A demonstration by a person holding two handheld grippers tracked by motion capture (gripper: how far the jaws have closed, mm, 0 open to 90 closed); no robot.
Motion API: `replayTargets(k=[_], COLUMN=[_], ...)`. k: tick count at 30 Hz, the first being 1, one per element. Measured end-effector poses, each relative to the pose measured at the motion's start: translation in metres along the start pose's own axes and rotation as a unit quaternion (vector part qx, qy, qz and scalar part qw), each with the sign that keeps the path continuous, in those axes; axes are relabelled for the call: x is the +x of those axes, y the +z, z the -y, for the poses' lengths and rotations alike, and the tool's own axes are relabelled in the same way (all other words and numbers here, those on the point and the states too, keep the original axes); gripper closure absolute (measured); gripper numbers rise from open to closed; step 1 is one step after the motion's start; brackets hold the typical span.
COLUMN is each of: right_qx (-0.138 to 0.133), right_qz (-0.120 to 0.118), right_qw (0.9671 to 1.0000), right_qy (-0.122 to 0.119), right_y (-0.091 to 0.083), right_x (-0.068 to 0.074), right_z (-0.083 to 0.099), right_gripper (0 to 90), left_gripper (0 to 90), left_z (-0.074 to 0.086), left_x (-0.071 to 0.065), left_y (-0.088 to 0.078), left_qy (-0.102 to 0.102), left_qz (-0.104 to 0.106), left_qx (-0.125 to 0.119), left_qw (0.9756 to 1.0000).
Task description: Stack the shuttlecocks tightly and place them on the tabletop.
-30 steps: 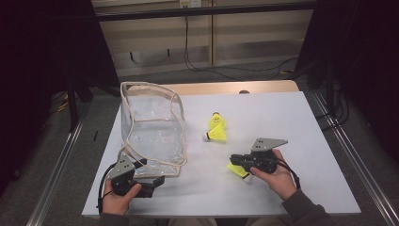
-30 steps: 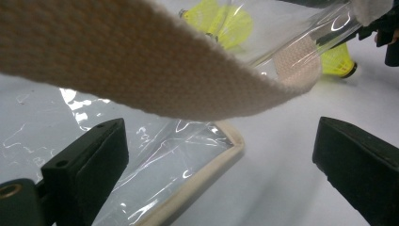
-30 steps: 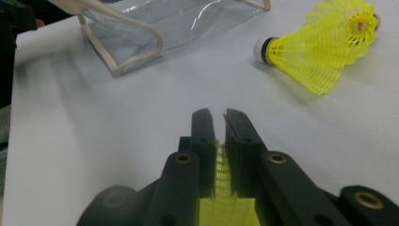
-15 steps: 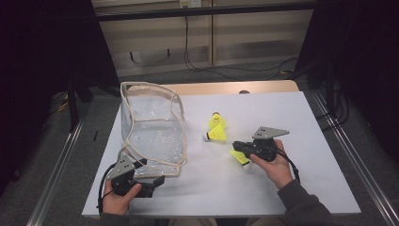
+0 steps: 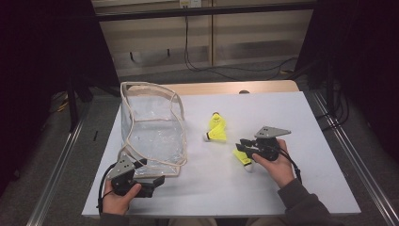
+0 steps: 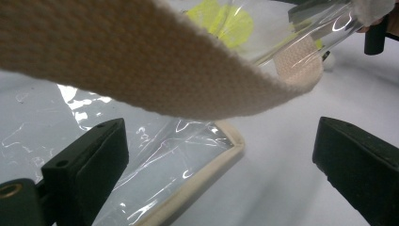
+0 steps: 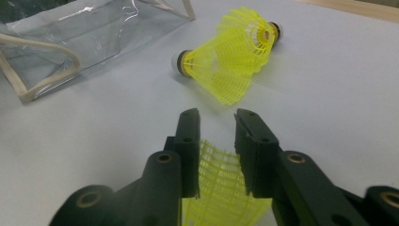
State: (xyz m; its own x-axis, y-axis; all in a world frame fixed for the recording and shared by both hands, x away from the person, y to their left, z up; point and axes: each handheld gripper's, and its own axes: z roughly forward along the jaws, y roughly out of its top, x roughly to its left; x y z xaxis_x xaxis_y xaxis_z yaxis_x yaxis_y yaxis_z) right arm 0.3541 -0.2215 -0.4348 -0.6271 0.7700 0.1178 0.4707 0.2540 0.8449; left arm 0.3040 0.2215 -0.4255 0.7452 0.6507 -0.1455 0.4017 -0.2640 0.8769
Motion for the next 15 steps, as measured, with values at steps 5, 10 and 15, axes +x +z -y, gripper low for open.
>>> replayTargets(k=[5,10,15], right_qx=[0.000,0.006,0.009], right_qz=[-0.001,0.004,0.000], right_qw=[1.0000,1.0000,1.0000], right_qy=[0.006,0.000,0.000], right_y=[-0.007,-0.014,-0.021], right_x=[-0.003,-0.003,-0.004], right_z=[0.003,0.004,0.006], right_gripper=[62.2,57.6,55.6], left_gripper=[3.9,4.0,4.0], left_z=[0.000,0.000,0.000], left_x=[0.000,0.000,0.000], left_y=[0.000,0.000,0.000], left_qy=[0.001,0.000,0.001], left_qz=[0.000,-0.001,-0.001], left_qx=[0.000,0.001,0.001], left_qw=[1.0000,1.0000,1.0000])
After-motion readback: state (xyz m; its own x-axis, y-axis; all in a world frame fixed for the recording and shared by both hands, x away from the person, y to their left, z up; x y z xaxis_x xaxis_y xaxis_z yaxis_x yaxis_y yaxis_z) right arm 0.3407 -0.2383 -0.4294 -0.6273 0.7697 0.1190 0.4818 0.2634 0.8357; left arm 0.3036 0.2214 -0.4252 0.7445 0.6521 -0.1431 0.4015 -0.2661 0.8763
